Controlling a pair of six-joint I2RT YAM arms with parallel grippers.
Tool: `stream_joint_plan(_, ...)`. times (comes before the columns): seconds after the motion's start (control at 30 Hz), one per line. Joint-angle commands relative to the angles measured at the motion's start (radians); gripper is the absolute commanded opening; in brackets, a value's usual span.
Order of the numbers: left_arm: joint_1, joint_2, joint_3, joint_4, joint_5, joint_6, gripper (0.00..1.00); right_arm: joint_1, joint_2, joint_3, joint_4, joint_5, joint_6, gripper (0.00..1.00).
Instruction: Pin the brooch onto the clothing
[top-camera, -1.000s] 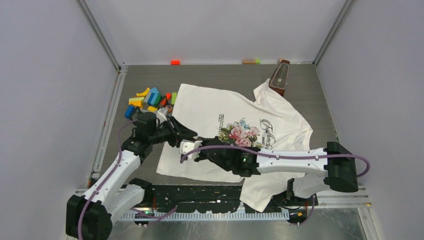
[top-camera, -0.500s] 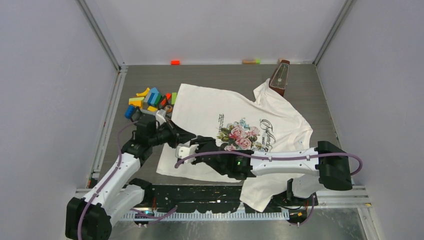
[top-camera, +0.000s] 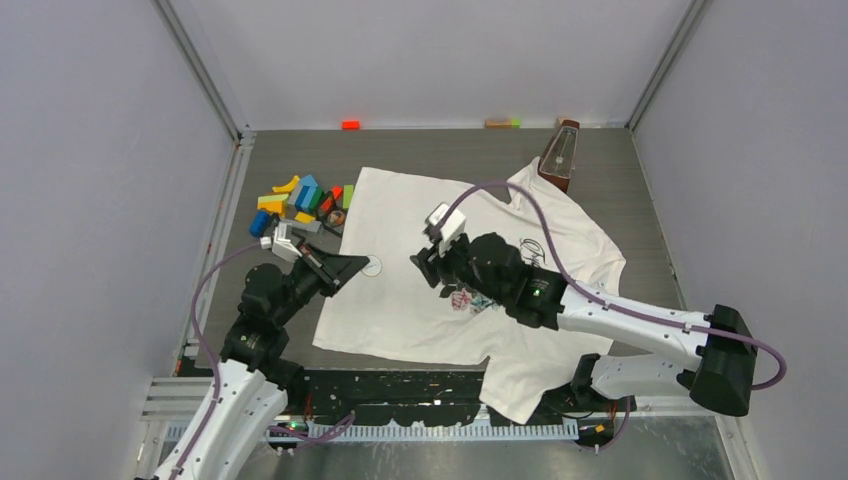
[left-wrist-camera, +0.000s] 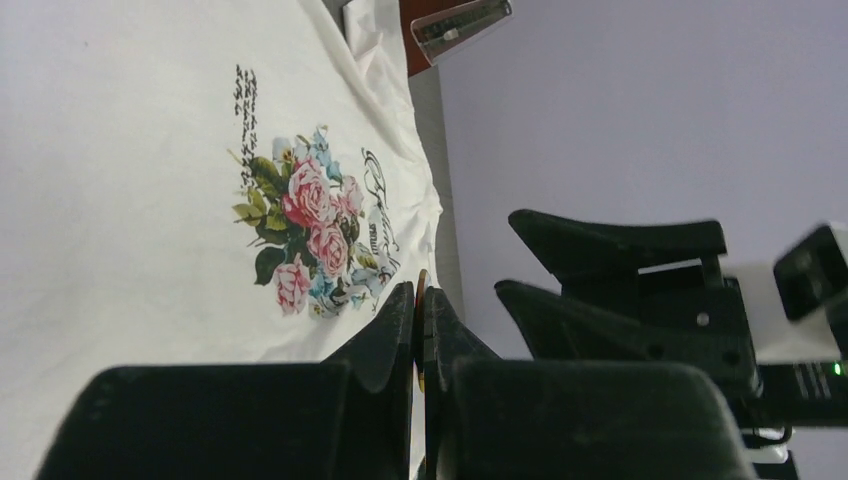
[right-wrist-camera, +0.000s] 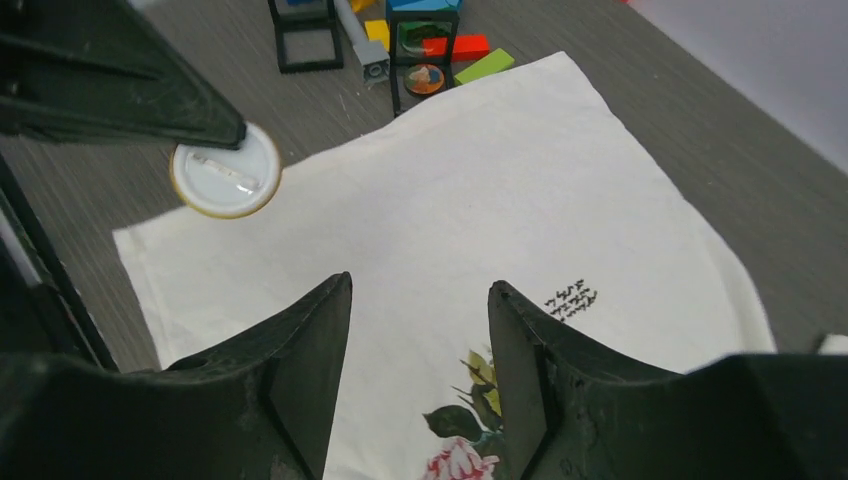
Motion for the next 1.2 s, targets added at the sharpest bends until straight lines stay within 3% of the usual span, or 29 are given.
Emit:
stream_joint_plan(0.0, 0.0, -0.047, -0.02, 0.112, -0.043, 0.073, 0.0, -0.149, -0.031, -0.018, 0.139, -0.343, 0.457, 0.58)
stream_joint_plan(0.13, 0.0, -0.045, -0.028, 0.183, -0.009, 0.075, 0.0, -0.216, 0.036, -0.005, 0.233, -0.526, 0.747, 0.56)
stream_joint_plan(0.4, 0.0, -0.058, -0.037, 0.239, -0.011, 0.064, 0.0, -0.23, 0.183, -0.043, 0.582, -0.685, 1.05, 0.51)
stream_joint_plan(1.17, 0.0, -0.135, -0.064, 0.274, -0.061, 0.015, 0.0, -0.228, 0.304, -0.055, 0.747, -0.69, 1.168, 0.35)
